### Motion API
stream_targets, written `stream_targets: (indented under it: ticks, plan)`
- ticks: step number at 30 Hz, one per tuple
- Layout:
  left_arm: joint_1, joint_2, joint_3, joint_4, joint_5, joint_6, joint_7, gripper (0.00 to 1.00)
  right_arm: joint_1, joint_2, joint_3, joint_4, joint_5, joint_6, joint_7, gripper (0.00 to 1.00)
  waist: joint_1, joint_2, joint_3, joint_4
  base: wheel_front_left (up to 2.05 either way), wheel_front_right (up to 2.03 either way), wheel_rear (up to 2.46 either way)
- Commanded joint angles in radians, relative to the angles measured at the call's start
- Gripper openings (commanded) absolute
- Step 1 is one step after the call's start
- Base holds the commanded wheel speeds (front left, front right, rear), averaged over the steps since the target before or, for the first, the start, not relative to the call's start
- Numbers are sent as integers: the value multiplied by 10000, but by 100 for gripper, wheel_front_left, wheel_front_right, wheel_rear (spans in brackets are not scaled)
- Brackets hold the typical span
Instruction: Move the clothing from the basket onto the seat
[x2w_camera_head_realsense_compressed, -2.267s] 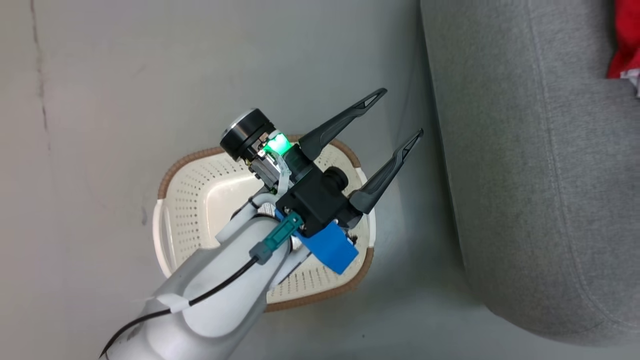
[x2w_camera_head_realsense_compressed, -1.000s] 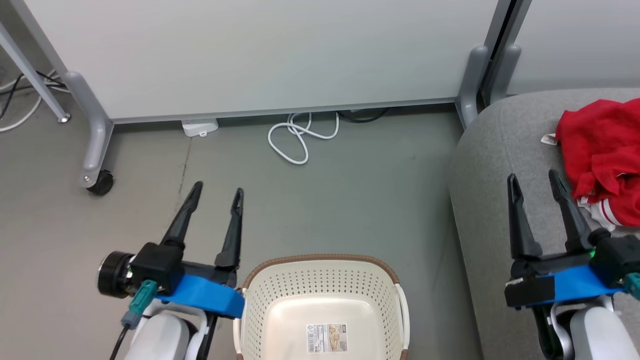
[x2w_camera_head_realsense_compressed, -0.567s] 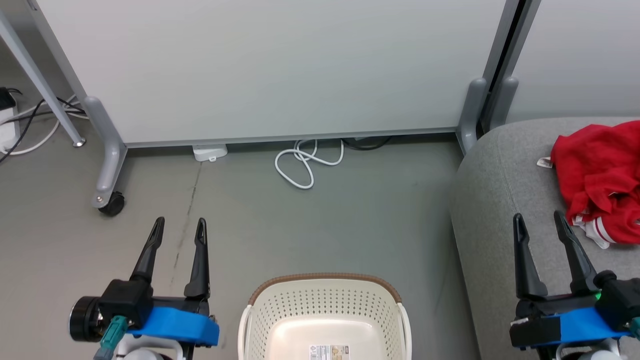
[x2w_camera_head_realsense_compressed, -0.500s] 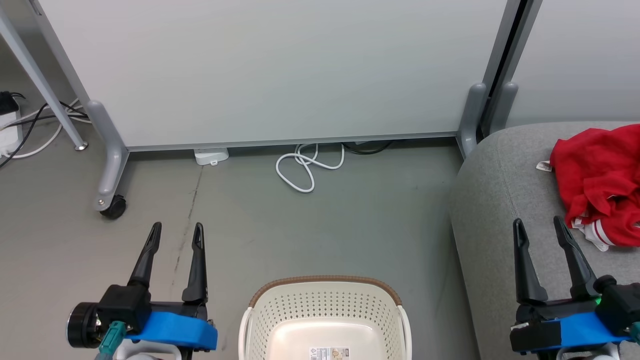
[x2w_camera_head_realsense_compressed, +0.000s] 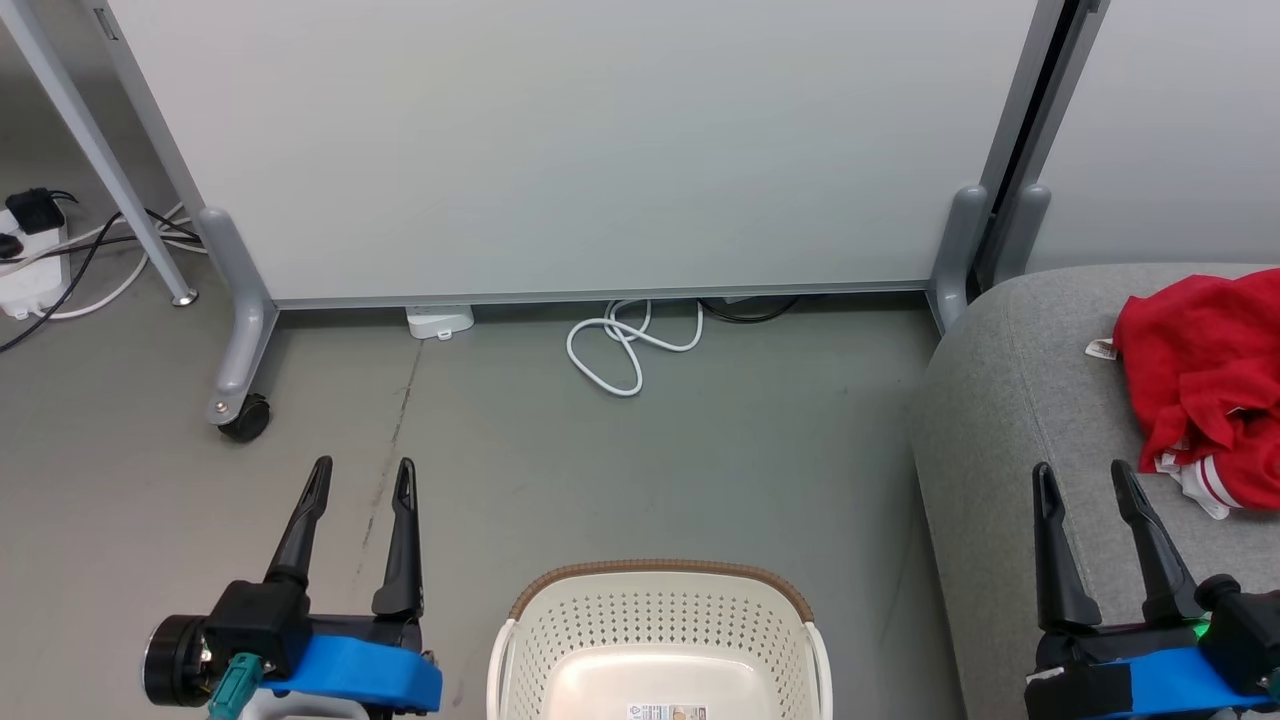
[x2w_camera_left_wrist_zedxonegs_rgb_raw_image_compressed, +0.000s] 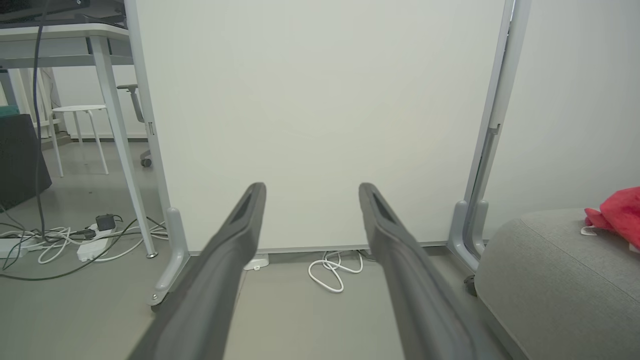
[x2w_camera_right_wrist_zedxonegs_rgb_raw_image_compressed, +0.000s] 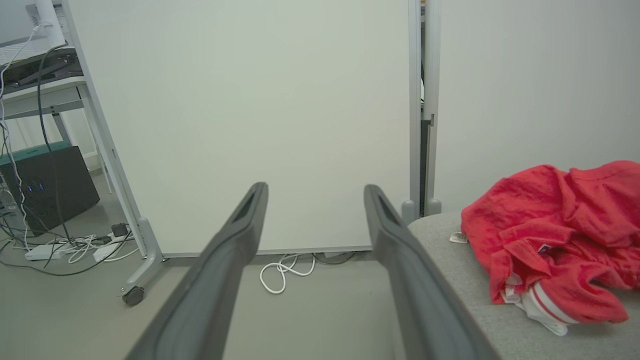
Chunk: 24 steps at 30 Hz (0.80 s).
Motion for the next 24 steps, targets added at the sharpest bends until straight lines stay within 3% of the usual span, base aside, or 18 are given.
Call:
stream_targets:
  ticks: [1,3,4,9,24]
  plan:
    - [99,-20,72,61,59,-22,-26,100,126,16,-2,25,63,1,-2,100,1,-1,-6,-1,0,0,0]
    - [91,-40,113,106,91,-76,-26,100,120,15,10,31,73,1,-2,100,1,-1,-13,-4,0,0,0]
    - [24,-55,65,95,28,-41,1,0,-1,2,13,15,7,0,0,0,1,-1,-14,-4,0,0,0]
    - [290,-138,46,489,-113,-60,105,0,18,44,23,456,119,0,47,0,1,-1,-17,-9,0,0,0]
    - [68,-213,503,498,-2978,-173,843,0,-283,34,-48,718,2952,0,792,0,1,-1,2,-163,0,0,0]
